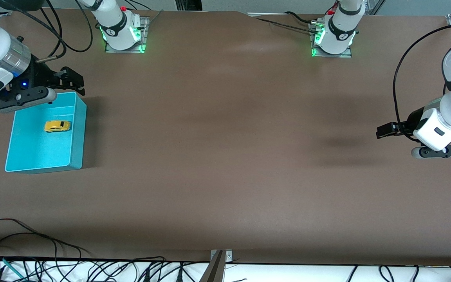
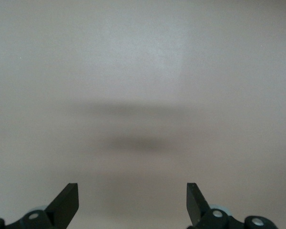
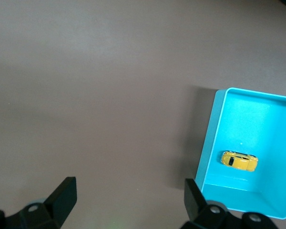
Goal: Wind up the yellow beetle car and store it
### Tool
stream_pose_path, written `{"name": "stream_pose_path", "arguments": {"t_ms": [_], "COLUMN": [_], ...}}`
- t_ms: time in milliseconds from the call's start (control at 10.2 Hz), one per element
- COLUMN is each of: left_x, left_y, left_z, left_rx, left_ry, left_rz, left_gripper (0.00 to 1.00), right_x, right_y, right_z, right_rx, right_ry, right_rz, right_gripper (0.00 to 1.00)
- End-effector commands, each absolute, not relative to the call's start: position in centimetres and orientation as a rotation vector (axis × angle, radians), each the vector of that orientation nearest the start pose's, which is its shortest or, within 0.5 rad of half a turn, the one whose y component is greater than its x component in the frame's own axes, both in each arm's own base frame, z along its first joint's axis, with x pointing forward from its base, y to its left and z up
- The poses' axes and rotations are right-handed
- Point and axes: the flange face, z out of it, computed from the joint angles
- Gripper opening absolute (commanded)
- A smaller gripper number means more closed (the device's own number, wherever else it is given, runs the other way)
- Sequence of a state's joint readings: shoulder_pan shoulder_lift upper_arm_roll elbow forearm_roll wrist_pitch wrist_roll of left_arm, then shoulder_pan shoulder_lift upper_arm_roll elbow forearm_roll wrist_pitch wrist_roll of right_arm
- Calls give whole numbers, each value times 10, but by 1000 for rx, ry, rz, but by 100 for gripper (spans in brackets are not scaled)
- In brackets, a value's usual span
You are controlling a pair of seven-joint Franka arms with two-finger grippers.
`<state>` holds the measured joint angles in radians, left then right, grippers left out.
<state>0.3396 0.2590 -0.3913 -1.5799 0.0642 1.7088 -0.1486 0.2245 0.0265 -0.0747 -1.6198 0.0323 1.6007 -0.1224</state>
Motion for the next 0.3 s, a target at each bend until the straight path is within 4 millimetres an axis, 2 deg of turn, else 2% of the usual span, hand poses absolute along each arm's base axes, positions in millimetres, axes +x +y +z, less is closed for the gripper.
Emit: {"name": "stream_pose_path", "arguments": {"t_ms": [0,197], "left_x": [625,625], "left_y": [-3,-3], "left_z": [493,493], "left_rx": [-3180,-3179], "left_ry": [-110,-109], "left_rz": [180,183], "left_gripper": [100,100], "right_x": [558,558], "right_y": [83,78], "right_z": [596,598], "right_rx": [-3113,-3146], "right_ry": [-401,-401], "right_rz": [89,87], "right_gripper": [100,100]}}
